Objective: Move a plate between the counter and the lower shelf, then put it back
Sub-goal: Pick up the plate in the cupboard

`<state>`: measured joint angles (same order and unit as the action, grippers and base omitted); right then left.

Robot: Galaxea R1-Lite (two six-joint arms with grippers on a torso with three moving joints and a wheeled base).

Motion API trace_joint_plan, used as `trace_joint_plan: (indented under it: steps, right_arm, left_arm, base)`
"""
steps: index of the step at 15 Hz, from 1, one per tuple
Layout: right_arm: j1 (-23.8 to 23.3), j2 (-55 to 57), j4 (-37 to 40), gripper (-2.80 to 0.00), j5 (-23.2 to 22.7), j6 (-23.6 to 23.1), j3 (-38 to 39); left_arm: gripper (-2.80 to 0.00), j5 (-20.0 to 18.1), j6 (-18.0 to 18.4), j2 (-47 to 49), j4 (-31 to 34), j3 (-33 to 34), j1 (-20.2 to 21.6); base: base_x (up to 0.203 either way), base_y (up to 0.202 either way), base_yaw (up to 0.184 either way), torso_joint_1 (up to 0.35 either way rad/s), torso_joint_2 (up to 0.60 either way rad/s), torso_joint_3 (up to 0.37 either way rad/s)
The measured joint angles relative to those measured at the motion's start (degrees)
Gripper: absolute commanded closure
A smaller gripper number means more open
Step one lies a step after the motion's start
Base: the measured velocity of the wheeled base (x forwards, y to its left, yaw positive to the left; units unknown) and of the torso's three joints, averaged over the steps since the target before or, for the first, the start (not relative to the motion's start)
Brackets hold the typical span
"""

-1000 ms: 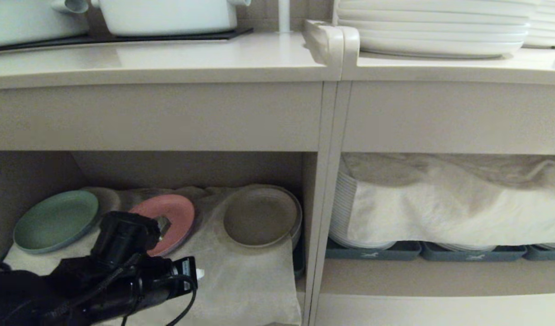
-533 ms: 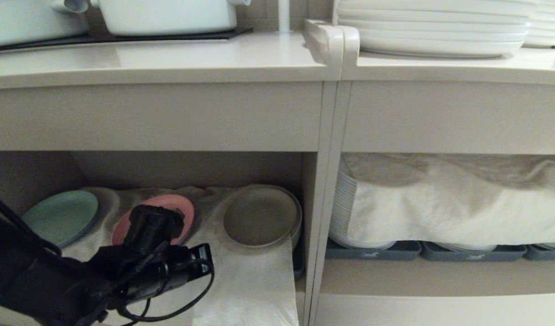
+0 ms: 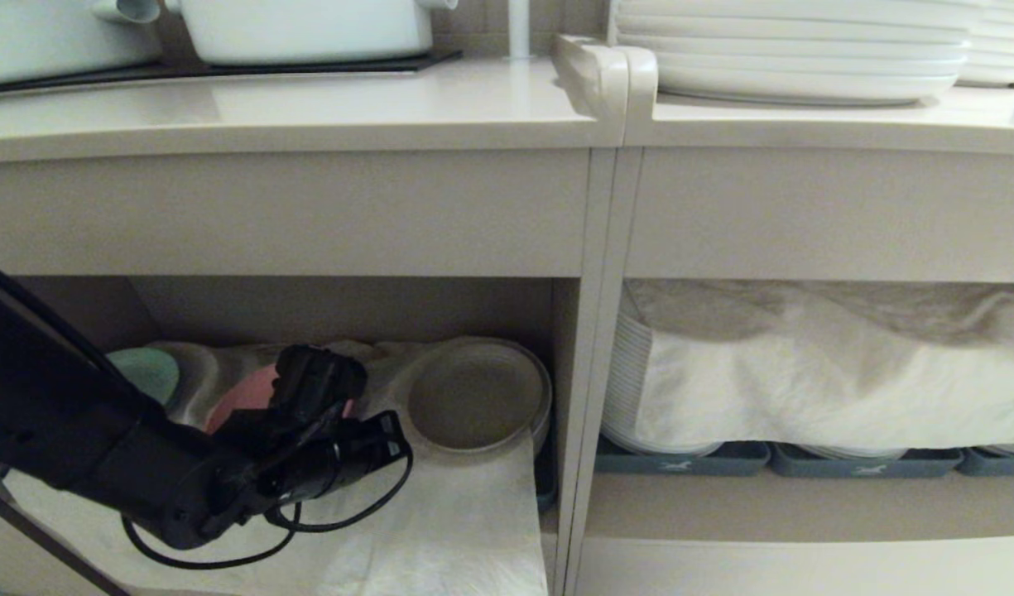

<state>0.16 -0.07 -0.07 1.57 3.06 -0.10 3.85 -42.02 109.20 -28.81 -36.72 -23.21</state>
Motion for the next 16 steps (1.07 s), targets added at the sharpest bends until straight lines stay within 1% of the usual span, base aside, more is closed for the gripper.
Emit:
trace_joint_plan:
  steps: [1, 2, 6, 7, 8, 16]
  right_arm:
    - [0.0, 0.0, 0.0, 0.0, 0.0, 0.0, 0.0]
    - [0.0, 0.0, 0.0, 0.0, 0.0, 0.0, 0.0]
    - [0.0, 0.0, 0.0, 0.0, 0.0, 0.0, 0.0]
    - [0.0, 0.0, 0.0, 0.0, 0.0, 0.0, 0.0]
    - [0.0, 0.0, 0.0, 0.0, 0.0, 0.0, 0.0]
    - [0.0, 0.0, 0.0, 0.0, 0.0, 0.0, 0.0]
  left_arm:
    - [0.0, 0.2, -1.2, 0.4, 0.2, -1.2, 0.1]
    - [0.0, 0.2, -1.6, 0.6, 0.2, -1.8, 0.1]
    - [0.0, 0.2, -1.8, 1.0, 0.3, -2.4, 0.2]
    - [-2.27, 0.2, -1.8, 1.0, 0.3, -2.4, 0.2]
    - [-2.8, 0.2, -1.7, 0.9, 0.3, -2.4, 0.2]
    - [-2.8, 0.5, -1.7, -0.3, -0.1, -1.2, 0.2]
  base:
    - [0.0, 0.0, 0.0, 0.0, 0.0, 0.0]
    - [0.0, 0.0, 0.0, 0.0, 0.0, 0.0]
    - [0.0, 0.0, 0.0, 0.0, 0.0, 0.0]
    - [0.0, 0.0, 0.0, 0.0, 0.0, 0.0]
    - [0.0, 0.0, 0.0, 0.0, 0.0, 0.0]
    - [0.0, 0.0, 0.0, 0.0, 0.0, 0.0]
